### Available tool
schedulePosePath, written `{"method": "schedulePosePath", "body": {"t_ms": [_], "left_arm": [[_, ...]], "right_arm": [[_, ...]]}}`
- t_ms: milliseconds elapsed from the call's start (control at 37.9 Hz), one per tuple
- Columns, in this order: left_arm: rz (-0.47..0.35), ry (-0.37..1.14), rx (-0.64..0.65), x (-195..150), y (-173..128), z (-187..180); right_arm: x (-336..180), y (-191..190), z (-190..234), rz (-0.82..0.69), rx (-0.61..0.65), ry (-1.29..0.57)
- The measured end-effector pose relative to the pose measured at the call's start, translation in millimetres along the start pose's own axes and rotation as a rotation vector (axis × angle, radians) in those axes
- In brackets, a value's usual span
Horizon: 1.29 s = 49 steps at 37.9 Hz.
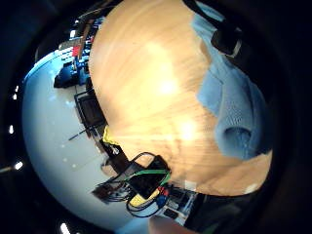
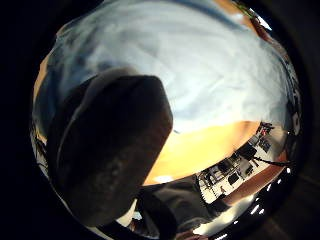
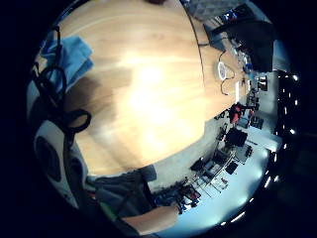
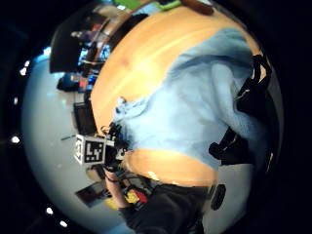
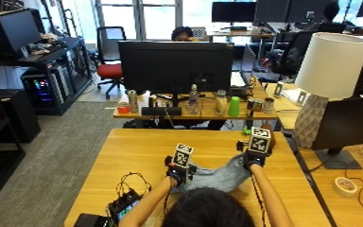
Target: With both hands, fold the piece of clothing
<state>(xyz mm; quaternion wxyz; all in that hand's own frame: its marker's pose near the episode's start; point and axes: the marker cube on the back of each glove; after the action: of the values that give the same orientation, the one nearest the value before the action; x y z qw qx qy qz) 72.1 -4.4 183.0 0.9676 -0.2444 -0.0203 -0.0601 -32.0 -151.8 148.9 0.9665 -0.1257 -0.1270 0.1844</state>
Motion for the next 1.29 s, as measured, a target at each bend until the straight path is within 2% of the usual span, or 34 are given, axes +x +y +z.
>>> {"method": "schedulePosePath", "body": {"t_ms": [53,106,211,264,370,423,555,634,713,792,872,951,1056,1189,1294], "left_arm": [[-0.032,-0.008,0.054,-9.7,3.0,-11.6],[-0.05,-0.036,0.121,-19.2,6.3,-21.8],[-0.11,-0.14,0.285,-45.8,10.8,-41.0],[-0.145,-0.164,0.322,-60.0,2.6,-44.8],[-0.201,-0.152,0.232,-89.4,-22.7,-37.6],[-0.232,-0.157,0.191,-103.2,-14.2,-36.7],[-0.295,-0.192,0.159,-132.0,12.0,-33.3],[-0.315,-0.193,0.144,-145.1,23.6,-30.1],[-0.317,-0.177,0.132,-156.4,32.3,-29.0],[-0.308,-0.147,0.15,-165.0,36.8,-30.0],[-0.3,-0.121,0.178,-167.6,42.0,-32.7],[-0.29,-0.109,0.188,-167.1,42.5,-35.7],[-0.283,-0.114,0.184,-162.8,43.2,-42.3],[-0.283,-0.111,0.208,-155.6,46.5,-52.4],[-0.262,-0.097,0.202,-148.6,57.0,-68.7]], "right_arm": [[-17.7,-2.4,-15.1,-0.051,0.121,0.034],[-35.4,1.4,-26.6,-0.087,0.186,0.068],[-83.0,20.0,-41.9,-0.17,0.203,0.085],[-109.8,27.2,-43.0,-0.225,0.201,0.056],[-175.9,45.9,-29.1,-0.361,0.174,-0.067],[-209.3,57.4,-12.6,-0.405,0.123,-0.116],[-263.9,116.1,32.3,-0.356,-0.054,-0.131],[-287.6,116.6,60.2,-0.396,-0.063,-0.146],[-303.2,117.2,81.9,-0.447,-0.151,-0.241],[-312.1,113.7,88.4,-0.503,-0.211,-0.387],[-312.1,111.4,75.5,-0.529,-0.235,-0.501],[-302.5,112.0,44.6,-0.502,-0.17,-0.54],[-282.6,113.3,-3.9,-0.528,-0.006,-0.474],[-256.9,113.8,-33.9,-0.53,0.08,-0.352],[-227.6,97.0,-51.4,-0.689,0.173,-0.255]]}}
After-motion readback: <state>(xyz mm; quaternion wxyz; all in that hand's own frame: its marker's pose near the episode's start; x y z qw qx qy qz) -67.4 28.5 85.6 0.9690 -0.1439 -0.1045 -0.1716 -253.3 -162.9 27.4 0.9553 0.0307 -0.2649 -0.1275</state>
